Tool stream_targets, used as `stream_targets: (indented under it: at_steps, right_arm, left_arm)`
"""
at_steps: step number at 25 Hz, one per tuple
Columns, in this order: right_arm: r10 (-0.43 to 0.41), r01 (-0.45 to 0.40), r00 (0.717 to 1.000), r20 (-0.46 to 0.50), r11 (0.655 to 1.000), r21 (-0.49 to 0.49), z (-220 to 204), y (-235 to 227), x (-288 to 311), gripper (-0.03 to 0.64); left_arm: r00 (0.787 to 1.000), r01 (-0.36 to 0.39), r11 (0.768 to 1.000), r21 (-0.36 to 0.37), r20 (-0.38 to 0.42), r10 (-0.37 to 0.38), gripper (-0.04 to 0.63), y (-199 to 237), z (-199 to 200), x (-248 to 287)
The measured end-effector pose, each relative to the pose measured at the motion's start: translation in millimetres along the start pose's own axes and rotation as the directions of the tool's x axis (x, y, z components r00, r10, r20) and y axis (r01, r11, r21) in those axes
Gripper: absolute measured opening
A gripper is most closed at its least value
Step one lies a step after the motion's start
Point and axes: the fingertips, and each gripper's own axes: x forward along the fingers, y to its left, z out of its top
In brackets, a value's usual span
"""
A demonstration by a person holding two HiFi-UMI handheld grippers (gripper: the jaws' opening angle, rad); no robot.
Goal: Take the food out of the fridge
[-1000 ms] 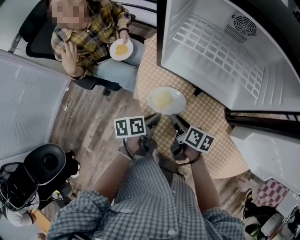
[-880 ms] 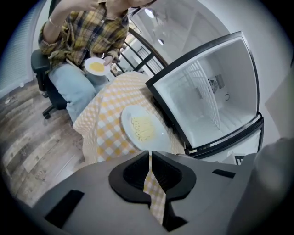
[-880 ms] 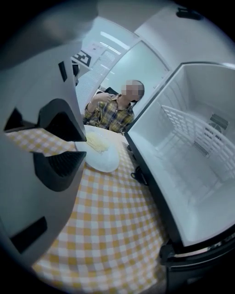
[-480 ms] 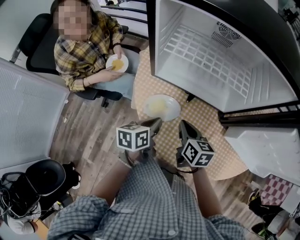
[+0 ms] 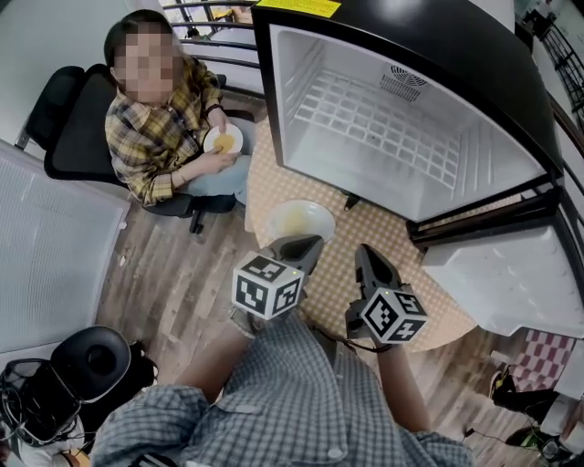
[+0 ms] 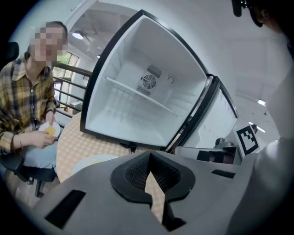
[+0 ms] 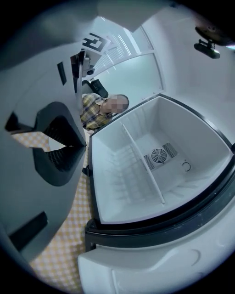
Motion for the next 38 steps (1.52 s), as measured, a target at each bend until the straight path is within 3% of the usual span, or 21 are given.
stream_targets:
  at_steps: [7,19,25,32,38]
  right_arm:
    - [-0.048,0.051,0.994,0.095,0.998,-0.032,28,-4,-26,0.009]
    - [-0.015,0.029,0.983,0.184,0.997,-0.074,60,12,-39,0.009]
    - [0.003,0.009,0.983,0.182,0.998,-0.063,60,11,-37,0.009]
    - [0.028,-0.006,0.988,0.15,0.989,-0.145,58,23,-30,0.009]
    - [0.059,-0.039,0.988,0.141,0.989,-0.14,56,32,-27,0.009]
  left_arm:
    - [0.995,0.066,0.997,0.041,0.068,-0.069,0.006,-28,31,-2]
    - [0.984,0.141,0.983,0.121,0.09,-0.152,0.006,-57,51,0]
    - [0.983,0.145,0.983,0.117,0.099,-0.157,0.006,-58,53,1]
    - [0.982,0.156,0.981,0.114,0.09,-0.167,0.006,-59,49,0]
    - [0.982,0.159,0.98,0.123,0.084,-0.17,0.006,-61,47,0]
